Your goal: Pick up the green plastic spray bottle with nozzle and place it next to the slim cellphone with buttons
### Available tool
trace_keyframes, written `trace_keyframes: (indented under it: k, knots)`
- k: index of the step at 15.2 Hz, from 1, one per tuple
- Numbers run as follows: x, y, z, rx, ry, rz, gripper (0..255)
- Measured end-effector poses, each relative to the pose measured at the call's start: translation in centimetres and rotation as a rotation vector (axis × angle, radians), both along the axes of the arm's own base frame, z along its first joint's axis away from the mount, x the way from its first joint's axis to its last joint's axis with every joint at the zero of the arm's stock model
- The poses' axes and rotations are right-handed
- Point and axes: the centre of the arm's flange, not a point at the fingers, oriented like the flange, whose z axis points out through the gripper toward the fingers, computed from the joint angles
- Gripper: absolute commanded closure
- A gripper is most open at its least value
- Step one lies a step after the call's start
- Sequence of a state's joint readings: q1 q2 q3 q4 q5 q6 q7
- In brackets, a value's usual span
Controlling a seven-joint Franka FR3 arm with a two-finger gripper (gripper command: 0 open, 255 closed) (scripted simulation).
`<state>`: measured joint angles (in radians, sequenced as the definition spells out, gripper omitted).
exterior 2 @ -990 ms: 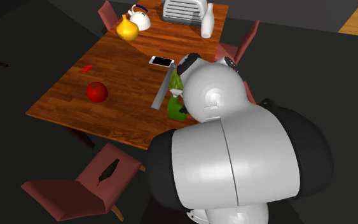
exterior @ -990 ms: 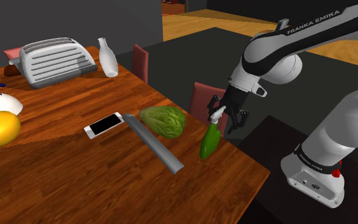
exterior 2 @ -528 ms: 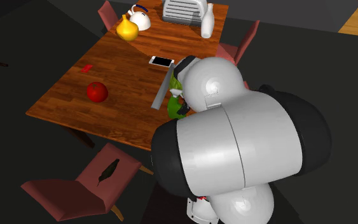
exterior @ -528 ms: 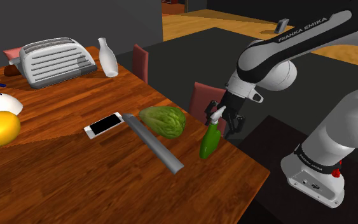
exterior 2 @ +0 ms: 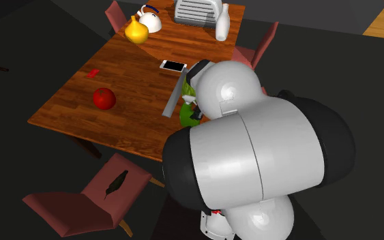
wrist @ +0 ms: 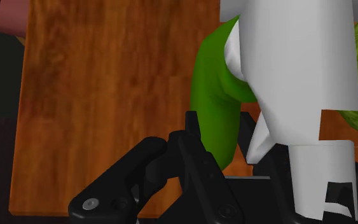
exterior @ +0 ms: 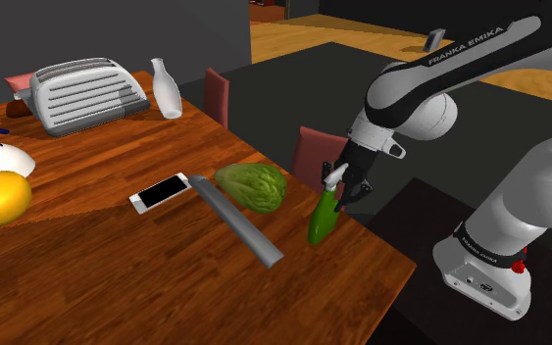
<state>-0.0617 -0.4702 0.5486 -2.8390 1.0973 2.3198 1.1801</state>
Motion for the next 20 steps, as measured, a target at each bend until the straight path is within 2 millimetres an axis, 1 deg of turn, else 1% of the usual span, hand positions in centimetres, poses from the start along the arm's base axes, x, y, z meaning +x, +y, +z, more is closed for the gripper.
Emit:
trace_keyframes:
  k: [7,9,20]
  knots:
    - [0.0,0.0,0.2,0.0,0.0,0.0,255]
    - [0.1,0.0,1.0,0.0,0.0,0.0,255]
    - [-0.1,0.0,6.8,0.0,0.0,0.001,255]
